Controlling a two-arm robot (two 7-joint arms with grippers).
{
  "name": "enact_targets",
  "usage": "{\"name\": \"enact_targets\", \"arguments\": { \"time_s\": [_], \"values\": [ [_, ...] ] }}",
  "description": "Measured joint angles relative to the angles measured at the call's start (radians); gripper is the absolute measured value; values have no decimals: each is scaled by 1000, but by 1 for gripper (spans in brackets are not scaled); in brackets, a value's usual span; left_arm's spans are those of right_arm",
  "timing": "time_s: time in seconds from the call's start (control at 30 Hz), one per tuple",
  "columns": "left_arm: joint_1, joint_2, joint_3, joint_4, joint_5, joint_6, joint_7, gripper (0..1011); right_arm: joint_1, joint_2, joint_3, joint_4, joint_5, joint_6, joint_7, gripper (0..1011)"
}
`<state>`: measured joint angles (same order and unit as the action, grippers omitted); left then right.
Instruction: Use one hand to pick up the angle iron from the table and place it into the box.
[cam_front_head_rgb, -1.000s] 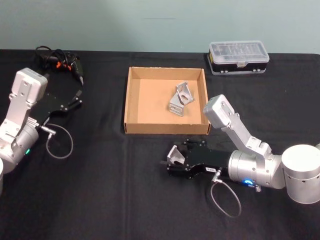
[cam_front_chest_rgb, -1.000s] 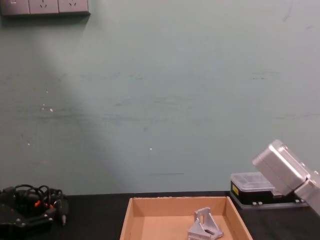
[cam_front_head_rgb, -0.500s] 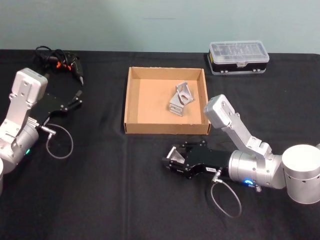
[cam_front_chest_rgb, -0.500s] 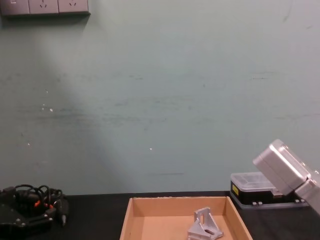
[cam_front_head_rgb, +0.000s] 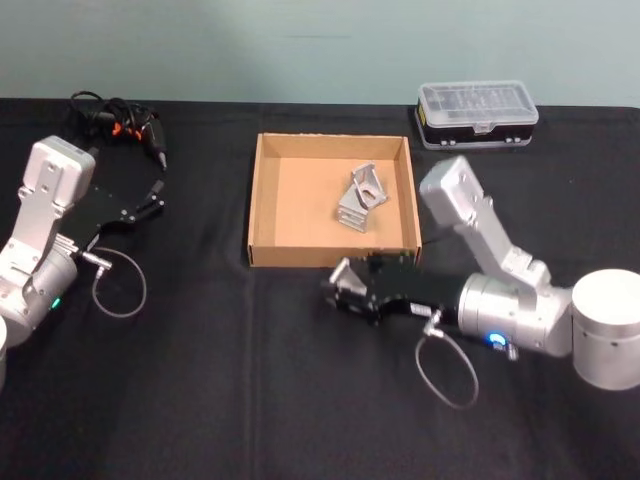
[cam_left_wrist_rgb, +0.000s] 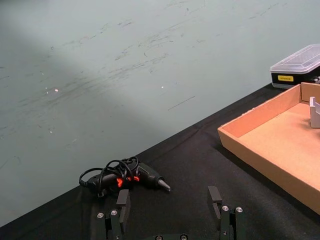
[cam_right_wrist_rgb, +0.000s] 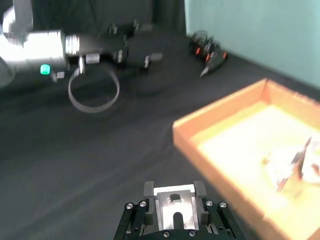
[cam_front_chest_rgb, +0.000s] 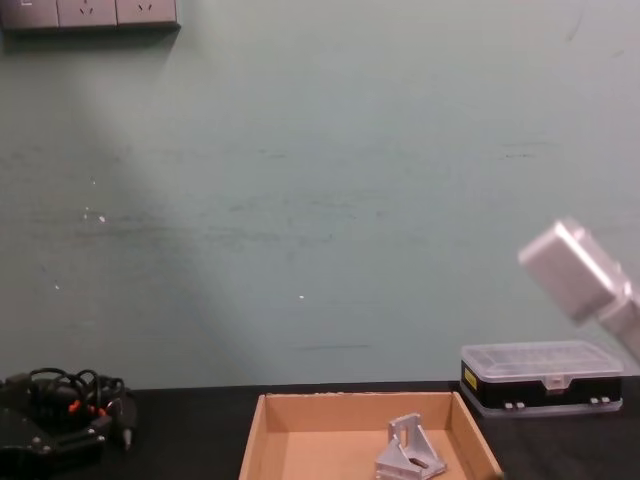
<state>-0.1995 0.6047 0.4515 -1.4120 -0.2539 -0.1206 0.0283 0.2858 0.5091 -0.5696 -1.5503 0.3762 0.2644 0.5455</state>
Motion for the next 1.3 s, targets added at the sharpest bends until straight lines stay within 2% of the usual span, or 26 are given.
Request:
{"name": "enact_targets", "arguments": {
  "time_s": [0.1, 0.2, 0.27, 0.3, 0.4, 0.43, 0.5, 0.6, 0.63, 0.7, 0.83, 1.03, 1.3],
  "values": [
    [0, 0, 0, 0, 0, 0, 0, 1011, 18, -15, 9, -4, 8, 2, -12, 477],
    [0, 0, 0, 0, 0, 0, 0, 1011, 63, -51, 10, 11, -1, 28, -49, 477],
    [0, 0, 0, 0, 0, 0, 0, 1011, 108, -89, 8, 47, -11, 55, -79, 477],
    [0, 0, 0, 0, 0, 0, 0, 1011, 143, -119, 5, 82, -20, 67, -95, 477],
    [0, 0, 0, 0, 0, 0, 0, 1011, 195, -163, -1, 139, -35, 80, -115, 477],
    [0, 0, 0, 0, 0, 0, 0, 1011, 230, -194, -6, 185, -47, 85, -125, 477],
    [0, 0, 0, 0, 0, 0, 0, 1011, 264, -222, -12, 232, -59, 88, -134, 477],
    [0, 0, 0, 0, 0, 0, 0, 1011, 343, -287, -36, 361, -101, 83, -145, 477],
    [0, 0, 0, 0, 0, 0, 0, 1011, 343, -287, -36, 361, -101, 83, -145, 477],
    [0, 0, 0, 0, 0, 0, 0, 1011, 387, -326, -51, 450, -126, 87, -152, 477],
    [0, 0, 0, 0, 0, 0, 0, 1011, 425, -367, -60, 539, -147, 115, -161, 477],
    [0, 0, 0, 0, 0, 0, 0, 1011, 446, -392, -61, 598, -164, 134, -162, 477],
    [0, 0, 0, 0, 0, 0, 0, 1011, 443, -388, -61, 589, -163, 134, -161, 499]
  ]
}}
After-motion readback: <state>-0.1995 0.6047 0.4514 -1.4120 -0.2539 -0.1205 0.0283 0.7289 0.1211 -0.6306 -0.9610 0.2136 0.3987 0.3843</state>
